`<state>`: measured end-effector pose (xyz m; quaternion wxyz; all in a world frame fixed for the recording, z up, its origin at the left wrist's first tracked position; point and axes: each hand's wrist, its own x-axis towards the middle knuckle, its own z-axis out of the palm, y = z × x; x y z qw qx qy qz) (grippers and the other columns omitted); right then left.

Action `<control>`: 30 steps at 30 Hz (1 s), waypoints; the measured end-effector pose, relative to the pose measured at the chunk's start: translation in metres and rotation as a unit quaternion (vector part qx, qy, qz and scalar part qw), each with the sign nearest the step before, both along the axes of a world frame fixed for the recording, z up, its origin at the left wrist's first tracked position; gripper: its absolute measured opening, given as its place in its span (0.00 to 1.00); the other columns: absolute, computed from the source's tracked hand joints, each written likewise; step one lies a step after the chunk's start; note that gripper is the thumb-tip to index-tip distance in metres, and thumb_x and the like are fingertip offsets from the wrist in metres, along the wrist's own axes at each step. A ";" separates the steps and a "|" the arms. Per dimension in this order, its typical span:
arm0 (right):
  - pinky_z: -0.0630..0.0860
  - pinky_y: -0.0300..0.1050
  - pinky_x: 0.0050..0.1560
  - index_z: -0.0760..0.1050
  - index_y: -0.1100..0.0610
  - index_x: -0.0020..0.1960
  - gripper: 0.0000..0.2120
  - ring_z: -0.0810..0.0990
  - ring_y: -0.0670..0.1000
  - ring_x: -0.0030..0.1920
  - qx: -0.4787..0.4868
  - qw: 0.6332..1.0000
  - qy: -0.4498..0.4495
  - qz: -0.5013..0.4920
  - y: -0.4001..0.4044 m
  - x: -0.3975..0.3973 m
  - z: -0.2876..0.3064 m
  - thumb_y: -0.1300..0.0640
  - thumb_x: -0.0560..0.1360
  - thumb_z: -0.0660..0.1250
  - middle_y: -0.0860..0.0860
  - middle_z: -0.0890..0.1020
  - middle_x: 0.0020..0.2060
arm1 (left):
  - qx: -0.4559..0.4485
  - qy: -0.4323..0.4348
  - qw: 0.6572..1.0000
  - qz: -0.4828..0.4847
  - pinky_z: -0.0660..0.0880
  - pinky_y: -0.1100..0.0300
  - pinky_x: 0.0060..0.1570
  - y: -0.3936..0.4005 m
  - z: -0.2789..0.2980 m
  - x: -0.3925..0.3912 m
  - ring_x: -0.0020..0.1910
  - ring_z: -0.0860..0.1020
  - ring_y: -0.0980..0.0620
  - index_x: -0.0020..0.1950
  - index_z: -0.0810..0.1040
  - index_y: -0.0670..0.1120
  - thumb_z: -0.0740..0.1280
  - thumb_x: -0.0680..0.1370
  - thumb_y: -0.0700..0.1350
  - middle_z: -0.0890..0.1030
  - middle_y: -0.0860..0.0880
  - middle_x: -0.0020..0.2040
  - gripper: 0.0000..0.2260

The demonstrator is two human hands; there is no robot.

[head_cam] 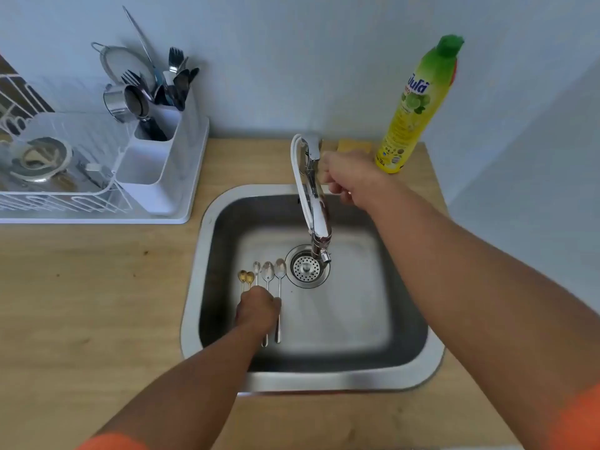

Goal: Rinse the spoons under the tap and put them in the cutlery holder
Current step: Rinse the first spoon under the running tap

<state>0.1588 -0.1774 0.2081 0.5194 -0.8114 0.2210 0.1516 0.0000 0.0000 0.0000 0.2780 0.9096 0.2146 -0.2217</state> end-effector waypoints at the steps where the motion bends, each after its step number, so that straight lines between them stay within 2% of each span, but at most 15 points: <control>1: 0.60 0.37 0.28 0.71 0.54 0.36 0.10 0.69 0.50 0.26 -0.003 1.000 -0.003 0.011 0.002 0.005 -0.001 0.60 0.76 0.59 0.53 0.75 0.33 | 0.000 0.002 1.000 0.002 0.71 0.60 0.34 0.000 0.000 0.002 0.33 0.77 0.49 0.37 0.82 0.43 0.69 0.77 0.49 0.80 0.46 0.36 0.13; 5: 0.57 0.38 0.29 0.70 0.54 0.37 0.08 0.65 0.50 0.28 0.022 1.000 -0.001 -0.012 0.014 0.013 0.003 0.55 0.75 0.60 0.52 0.74 0.32 | 0.015 0.018 1.000 -0.007 0.70 0.58 0.37 -0.005 0.004 0.007 0.38 0.79 0.43 0.40 0.81 0.42 0.69 0.77 0.50 0.81 0.43 0.40 0.12; 8: 0.57 0.36 0.27 0.72 0.55 0.39 0.08 0.65 0.49 0.26 0.023 1.000 0.009 -0.016 0.016 0.018 0.000 0.58 0.76 0.60 0.52 0.76 0.32 | 0.021 0.022 0.999 -0.019 0.71 0.57 0.39 -0.007 0.004 0.008 0.42 0.82 0.41 0.43 0.82 0.41 0.70 0.78 0.49 0.83 0.41 0.42 0.12; 11: 0.57 0.31 0.23 0.72 0.57 0.38 0.10 0.65 0.48 0.24 0.034 0.999 0.017 -0.027 0.017 0.024 -0.003 0.63 0.77 0.58 0.52 0.74 0.29 | 0.019 0.022 1.000 -0.001 0.72 0.57 0.39 -0.011 0.001 0.008 0.42 0.80 0.42 0.45 0.83 0.41 0.71 0.78 0.48 0.84 0.42 0.45 0.11; 14: 0.58 0.34 0.24 0.72 0.56 0.38 0.10 0.66 0.47 0.24 0.033 0.999 0.018 -0.029 0.016 0.024 -0.006 0.62 0.77 0.58 0.51 0.74 0.28 | 0.016 0.026 0.999 0.015 0.72 0.57 0.39 -0.013 -0.003 0.008 0.42 0.80 0.42 0.45 0.82 0.41 0.71 0.77 0.48 0.84 0.42 0.47 0.09; 19: 0.59 0.35 0.25 0.73 0.55 0.39 0.10 0.67 0.46 0.25 0.039 0.999 0.020 -0.022 0.014 0.024 -0.004 0.64 0.77 0.59 0.50 0.73 0.28 | 0.021 0.035 0.999 0.010 0.72 0.56 0.40 -0.016 -0.007 0.010 0.49 0.83 0.39 0.44 0.75 0.44 0.70 0.78 0.47 0.83 0.41 0.52 0.08; 22: 0.58 0.34 0.25 0.72 0.55 0.42 0.10 0.66 0.45 0.23 0.058 0.997 0.007 -0.047 0.013 0.028 0.006 0.66 0.76 0.58 0.50 0.73 0.29 | 0.027 0.039 0.999 -0.016 0.71 0.57 0.40 -0.017 -0.009 0.010 0.47 0.81 0.40 0.43 0.74 0.44 0.68 0.78 0.46 0.83 0.40 0.51 0.08; 25: 0.58 0.33 0.25 0.73 0.55 0.44 0.08 0.65 0.45 0.18 0.053 0.997 -0.011 -0.048 0.013 0.026 0.009 0.65 0.76 0.59 0.49 0.74 0.24 | 0.036 0.051 0.997 -0.044 0.71 0.58 0.39 -0.018 -0.009 0.010 0.43 0.79 0.42 0.43 0.73 0.45 0.65 0.78 0.46 0.81 0.43 0.48 0.07; 28: 0.59 0.33 0.26 0.75 0.55 0.45 0.05 0.66 0.48 0.22 0.054 0.996 -0.036 -0.063 0.005 0.020 0.002 0.60 0.77 0.61 0.50 0.76 0.30 | 0.021 0.062 0.996 -0.058 0.70 0.59 0.34 -0.021 -0.006 0.010 0.37 0.77 0.46 0.40 0.71 0.45 0.65 0.79 0.47 0.77 0.47 0.41 0.10; 30: 0.61 0.33 0.25 0.76 0.54 0.42 0.07 0.69 0.49 0.25 0.021 0.995 -0.060 -0.081 -0.006 0.011 -0.009 0.55 0.76 0.60 0.51 0.78 0.33 | -0.017 0.080 0.995 -0.049 0.68 0.60 0.30 -0.022 -0.004 0.010 0.33 0.75 0.49 0.37 0.71 0.46 0.66 0.79 0.47 0.76 0.47 0.38 0.12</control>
